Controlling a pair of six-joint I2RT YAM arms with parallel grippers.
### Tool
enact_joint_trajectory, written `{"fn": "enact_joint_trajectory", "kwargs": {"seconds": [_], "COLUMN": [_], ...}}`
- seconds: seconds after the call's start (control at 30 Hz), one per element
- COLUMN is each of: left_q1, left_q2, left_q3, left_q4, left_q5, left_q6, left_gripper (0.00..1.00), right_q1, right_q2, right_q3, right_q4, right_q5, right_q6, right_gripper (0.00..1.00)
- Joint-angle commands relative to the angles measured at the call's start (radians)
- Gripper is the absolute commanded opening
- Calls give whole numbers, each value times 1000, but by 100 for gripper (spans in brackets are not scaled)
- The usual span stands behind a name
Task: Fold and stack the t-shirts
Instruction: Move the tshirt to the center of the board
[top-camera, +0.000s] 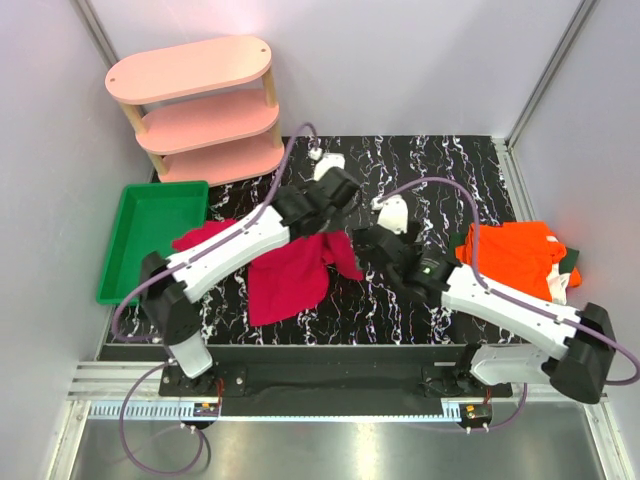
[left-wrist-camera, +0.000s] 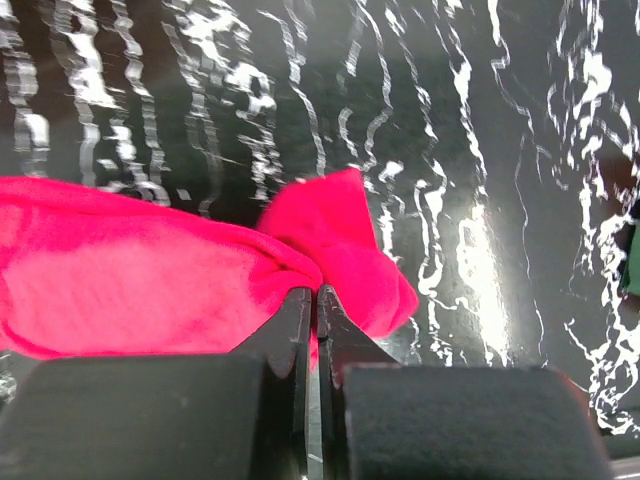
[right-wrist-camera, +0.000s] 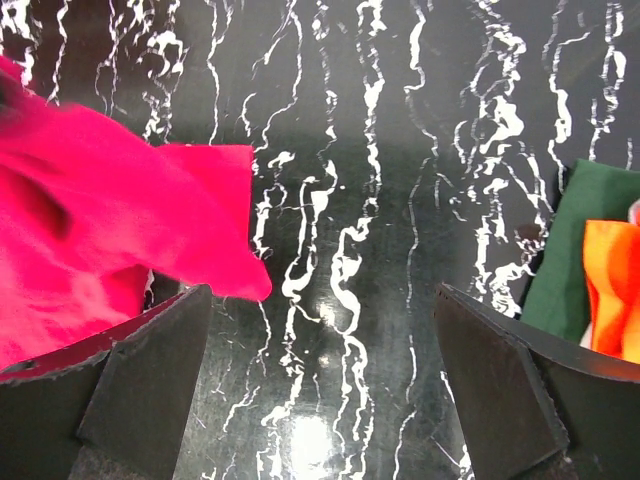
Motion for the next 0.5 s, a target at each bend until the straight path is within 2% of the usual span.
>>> {"fn": "enact_joint_trajectory", "kwargs": {"seconds": [0.0,0.07,0.27,0.37,0.4,0.47], "left_q1": [-6,-7,-42,-38,-29,-18], "left_q2": [54,97,284,344,343,300], "left_q3": [20,13,220,272,244,188], "left_q4": [74,106,99,66,63,72], "left_q5": [34,96,221,207,198,146], "left_q6": [-4,4,53,47,32,13], "left_gripper": [0,0,0,1,19,47], "right_q1": [-13,-13,-13,-13,-13,-13], "right_q2": [-87,-101,-133,-139,-141,-145], "right_q3": [-33,-42,-58,-55,-53,-52], "right_q4": [10,5,-15,-21,-26,-27], "right_q5": [58,61,57,57,58,58], "right_q6": [1,6,18,12,10,7], "right_gripper": [100,100,100,100,100,100]}}
